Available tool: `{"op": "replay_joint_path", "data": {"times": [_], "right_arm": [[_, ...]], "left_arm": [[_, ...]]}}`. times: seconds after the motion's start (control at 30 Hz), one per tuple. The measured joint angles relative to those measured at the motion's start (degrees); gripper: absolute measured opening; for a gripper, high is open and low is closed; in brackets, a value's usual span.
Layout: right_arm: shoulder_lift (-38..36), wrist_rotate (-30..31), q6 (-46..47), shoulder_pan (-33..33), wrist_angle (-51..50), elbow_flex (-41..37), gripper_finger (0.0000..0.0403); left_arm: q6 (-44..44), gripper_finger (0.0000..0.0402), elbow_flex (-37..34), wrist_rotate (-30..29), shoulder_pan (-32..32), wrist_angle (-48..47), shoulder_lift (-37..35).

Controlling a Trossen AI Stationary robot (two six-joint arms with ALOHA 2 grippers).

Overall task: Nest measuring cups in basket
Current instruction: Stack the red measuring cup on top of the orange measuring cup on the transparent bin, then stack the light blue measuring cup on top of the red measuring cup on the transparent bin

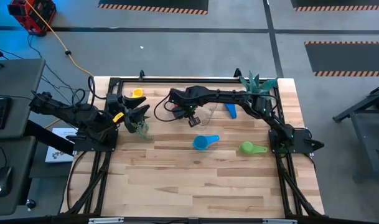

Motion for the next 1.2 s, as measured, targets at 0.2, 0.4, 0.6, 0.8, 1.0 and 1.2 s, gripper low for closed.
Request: {"op": "replay_joint_path", "data": {"times": [0.2, 0.4, 0.6, 0.8, 1.0, 1.2], "right_arm": [[-0.3, 2.0, 0.1, -0.2, -3.9, 0.0, 0.0000], [-3.3, 2.2, 4.0, -2.2, -10.6, 0.0, 0.0000], [-11.7, -3.6, 17.0, -5.5, -12.9, 0.0, 0.0000], [-24.8, -10.3, 26.5, -4.1, -13.3, -12.8, 0.0000], [-43.7, -11.1, 46.4, 4.3, -2.4, -36.8, 0.0000], [-56.8, -8.3, 74.0, 13.4, 10.5, -53.4, 0.0000]], "left_arm": [[0.0, 0.0229, 0.0, 0.0, 0.0, 0.0, 0.0], [0.3, 0.0229, 0.0, 0.4, 0.0, -0.1, -1.1], [3.0, 0.0229, 0.0, 0.4, 0.0, 0.0, -2.6], [3.0, 0.0229, 0.0, 0.6, 0.0, -0.2, -2.8], [3.0, 0.0229, 0.0, 0.6, 0.0, -0.3, -2.8], [3.0, 0.0229, 0.0, 0.6, 0.0, -0.3, -2.7]]}}
